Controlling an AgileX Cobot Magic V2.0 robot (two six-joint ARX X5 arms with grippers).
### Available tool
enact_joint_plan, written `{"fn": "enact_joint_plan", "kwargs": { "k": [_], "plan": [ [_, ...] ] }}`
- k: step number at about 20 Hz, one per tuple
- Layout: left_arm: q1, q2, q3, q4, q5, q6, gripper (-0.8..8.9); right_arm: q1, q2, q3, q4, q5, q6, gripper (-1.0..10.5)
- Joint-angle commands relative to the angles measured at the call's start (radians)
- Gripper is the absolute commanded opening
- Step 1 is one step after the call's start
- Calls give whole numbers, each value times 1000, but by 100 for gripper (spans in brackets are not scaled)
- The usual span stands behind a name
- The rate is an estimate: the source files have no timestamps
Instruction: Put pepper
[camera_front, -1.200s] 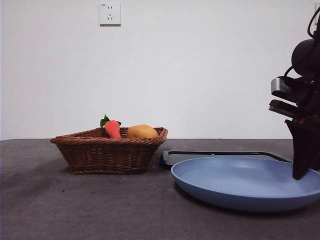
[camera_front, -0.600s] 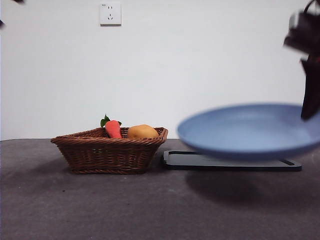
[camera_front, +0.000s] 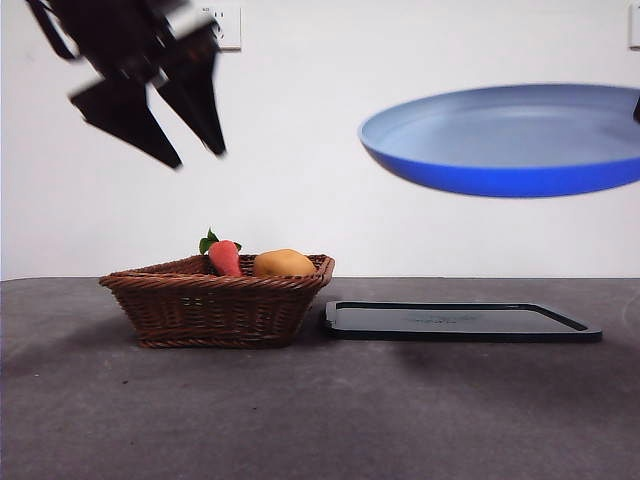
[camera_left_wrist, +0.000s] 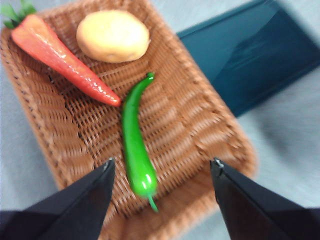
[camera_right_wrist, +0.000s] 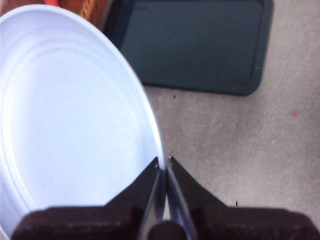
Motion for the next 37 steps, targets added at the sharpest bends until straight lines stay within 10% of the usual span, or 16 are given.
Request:
{"fn": "enact_joint_plan", "kwargs": {
  "k": [1, 24, 37],
  "plan": [
    [-12, 115, 61, 6, -22, 16, 337, 2, -18, 20, 0, -2, 28, 6],
    [-56, 398, 87, 82, -146, 14, 334, 2, -32, 20, -23, -4, 24, 6],
    [-56, 398, 87, 69, -145, -23, 136, 2, -32, 20, -23, -4, 17, 6]
  ]
}}
